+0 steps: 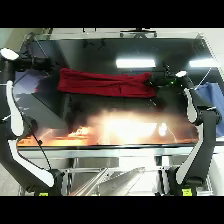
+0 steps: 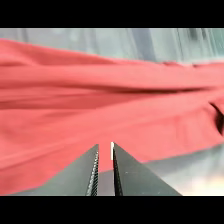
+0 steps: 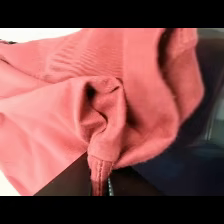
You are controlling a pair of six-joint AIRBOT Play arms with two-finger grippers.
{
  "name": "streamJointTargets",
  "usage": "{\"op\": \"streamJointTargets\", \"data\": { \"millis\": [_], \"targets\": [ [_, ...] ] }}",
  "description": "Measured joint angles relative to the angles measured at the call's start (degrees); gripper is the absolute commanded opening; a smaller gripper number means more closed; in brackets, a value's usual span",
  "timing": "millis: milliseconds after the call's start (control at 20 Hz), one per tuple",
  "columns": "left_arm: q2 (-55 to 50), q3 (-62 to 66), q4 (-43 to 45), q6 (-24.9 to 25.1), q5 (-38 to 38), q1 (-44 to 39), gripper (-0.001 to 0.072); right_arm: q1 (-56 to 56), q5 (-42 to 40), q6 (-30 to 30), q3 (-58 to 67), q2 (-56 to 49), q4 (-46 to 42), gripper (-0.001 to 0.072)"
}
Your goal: Fold the shirts.
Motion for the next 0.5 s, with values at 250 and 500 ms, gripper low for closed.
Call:
{"op": "streamJointTargets", "data": {
  "millis": [250, 500],
  "targets": [
    [0.0, -5.2, 0.0, 0.7, 7.0, -8.9, 0.0007, -0.2, 5.6, 3.5, 5.1, 2.5, 1.0, 0.0018],
    [-6.4, -5.2, 0.0, 0.9, 19.6, -22.1, 0.0006, -0.2, 11.0, 6.8, 8.7, 8.9, 3.7, 0.0018]
  ]
}}
